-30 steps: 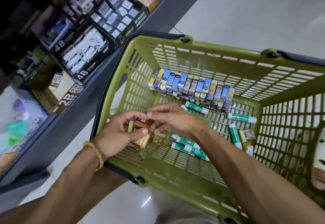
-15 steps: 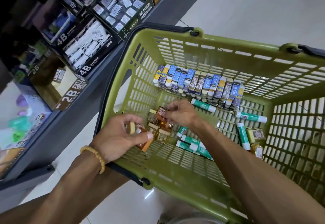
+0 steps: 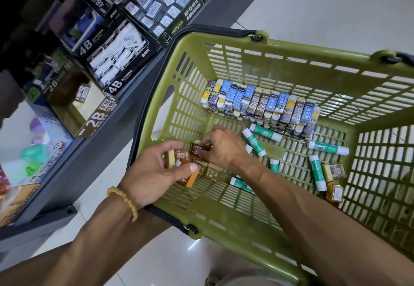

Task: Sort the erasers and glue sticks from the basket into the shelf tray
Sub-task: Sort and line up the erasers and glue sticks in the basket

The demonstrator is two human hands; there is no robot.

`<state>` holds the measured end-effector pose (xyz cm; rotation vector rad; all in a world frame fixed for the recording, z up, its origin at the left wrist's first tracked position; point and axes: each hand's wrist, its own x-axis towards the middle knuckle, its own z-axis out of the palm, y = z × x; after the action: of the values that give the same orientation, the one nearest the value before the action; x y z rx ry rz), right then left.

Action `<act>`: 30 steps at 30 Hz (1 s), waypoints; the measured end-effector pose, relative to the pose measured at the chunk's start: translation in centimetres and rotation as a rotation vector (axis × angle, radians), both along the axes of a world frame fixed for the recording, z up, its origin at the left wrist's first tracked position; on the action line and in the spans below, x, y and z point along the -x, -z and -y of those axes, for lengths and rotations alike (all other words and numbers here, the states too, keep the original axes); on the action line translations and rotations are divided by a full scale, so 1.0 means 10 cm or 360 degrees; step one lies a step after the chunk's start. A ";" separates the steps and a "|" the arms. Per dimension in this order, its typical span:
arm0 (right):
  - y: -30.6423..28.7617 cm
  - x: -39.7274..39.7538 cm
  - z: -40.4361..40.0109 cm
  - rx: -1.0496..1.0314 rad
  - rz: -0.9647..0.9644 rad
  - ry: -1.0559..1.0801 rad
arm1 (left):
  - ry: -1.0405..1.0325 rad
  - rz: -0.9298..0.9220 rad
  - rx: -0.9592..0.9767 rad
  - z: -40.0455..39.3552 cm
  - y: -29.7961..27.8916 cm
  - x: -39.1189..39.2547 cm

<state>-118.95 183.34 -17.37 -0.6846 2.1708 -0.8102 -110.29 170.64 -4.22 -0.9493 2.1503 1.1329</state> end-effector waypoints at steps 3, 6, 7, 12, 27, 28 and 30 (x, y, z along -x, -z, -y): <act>0.02 0.01 -0.01 0.0004 0.0045 0.0019 | -0.0028 -0.0009 -0.0027 -0.01 -0.02 0.01; 0.07 0.01 0.03 0.0008 0.0083 0.0082 | -0.0041 -0.0030 -0.0047 -0.01 -0.03 0.00; 0.08 0.00 0.03 0.0011 0.0089 0.0074 | -0.0044 -0.0030 -0.0047 -0.01 -0.04 0.00; 0.03 0.05 -0.08 0.0159 0.0344 0.0266 | -0.0055 -0.0041 -0.0036 -0.05 -0.03 0.03; -0.36 0.08 -0.60 0.0996 0.1767 0.0774 | -0.0602 -0.0281 -0.0127 -0.35 0.04 0.23; -0.33 0.09 -0.63 0.0978 0.1756 0.0852 | -0.0584 -0.0268 -0.0101 -0.34 0.01 0.20; -0.22 0.10 -0.66 0.0764 0.1534 0.0863 | -0.0539 -0.0247 -0.0048 -0.31 -0.08 0.12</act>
<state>-119.99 189.92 -15.14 0.1383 1.2587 -1.5695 -111.45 173.71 -3.45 -1.2844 2.1370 1.4362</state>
